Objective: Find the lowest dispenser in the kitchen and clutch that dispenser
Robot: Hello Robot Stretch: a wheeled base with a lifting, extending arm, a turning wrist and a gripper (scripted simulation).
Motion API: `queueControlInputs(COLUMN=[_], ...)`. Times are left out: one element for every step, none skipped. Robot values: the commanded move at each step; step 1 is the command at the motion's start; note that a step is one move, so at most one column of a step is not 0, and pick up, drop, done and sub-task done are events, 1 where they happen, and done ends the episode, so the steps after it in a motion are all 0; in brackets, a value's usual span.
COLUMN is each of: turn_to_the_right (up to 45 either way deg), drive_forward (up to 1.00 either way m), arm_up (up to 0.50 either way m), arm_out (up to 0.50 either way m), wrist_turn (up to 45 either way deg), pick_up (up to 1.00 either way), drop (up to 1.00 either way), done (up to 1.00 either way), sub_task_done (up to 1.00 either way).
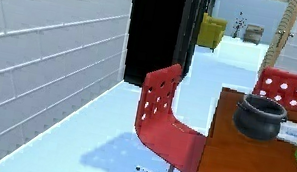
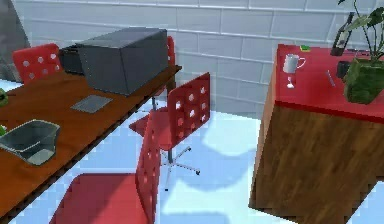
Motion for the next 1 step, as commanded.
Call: queueControlInputs(turn_to_the_right=[9.0], drive_forward=[0.0], arm_up=[0.0], arm_out=[0.0], wrist_turn=[0.0], pick_up=[0.0], drop=[0.0], done=[0.0], sub_task_done=[0.0])
